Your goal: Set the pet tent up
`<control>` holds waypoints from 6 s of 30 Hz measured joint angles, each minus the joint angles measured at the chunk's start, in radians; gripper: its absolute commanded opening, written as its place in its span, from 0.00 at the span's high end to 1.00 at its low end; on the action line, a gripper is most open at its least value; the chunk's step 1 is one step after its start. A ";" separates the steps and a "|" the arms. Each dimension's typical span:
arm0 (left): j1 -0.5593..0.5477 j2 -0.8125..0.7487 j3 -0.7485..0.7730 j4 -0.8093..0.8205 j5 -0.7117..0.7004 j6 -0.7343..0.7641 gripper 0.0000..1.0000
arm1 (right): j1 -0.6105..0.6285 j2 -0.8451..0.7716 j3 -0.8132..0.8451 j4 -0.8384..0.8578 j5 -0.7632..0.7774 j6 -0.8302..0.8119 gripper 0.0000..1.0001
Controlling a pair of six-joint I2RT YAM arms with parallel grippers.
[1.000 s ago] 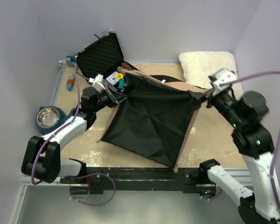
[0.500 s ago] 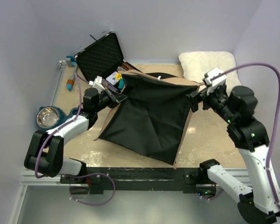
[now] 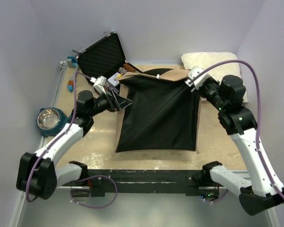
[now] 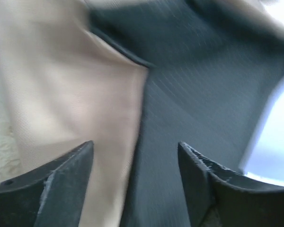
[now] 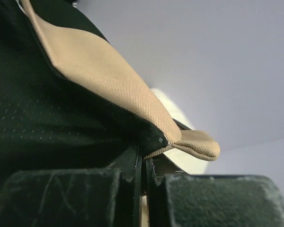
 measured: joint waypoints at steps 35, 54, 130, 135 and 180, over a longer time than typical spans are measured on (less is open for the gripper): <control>0.047 -0.399 0.180 -0.576 0.372 0.801 0.02 | 0.052 -0.009 0.020 0.103 -0.117 0.558 0.02; 0.047 -0.558 0.561 -0.667 0.284 0.872 0.00 | 0.015 -0.002 -0.180 0.113 0.020 0.699 0.01; 0.250 -0.050 0.690 -0.829 0.227 0.831 0.00 | -0.521 0.574 0.386 0.393 -0.521 0.568 0.01; 0.260 -0.042 0.651 -0.819 0.334 0.833 0.00 | -0.429 0.358 0.283 0.304 -0.584 0.402 0.02; 0.047 -0.158 0.500 -0.597 0.512 0.877 0.21 | 0.025 0.383 0.042 0.032 -0.683 -0.264 1.00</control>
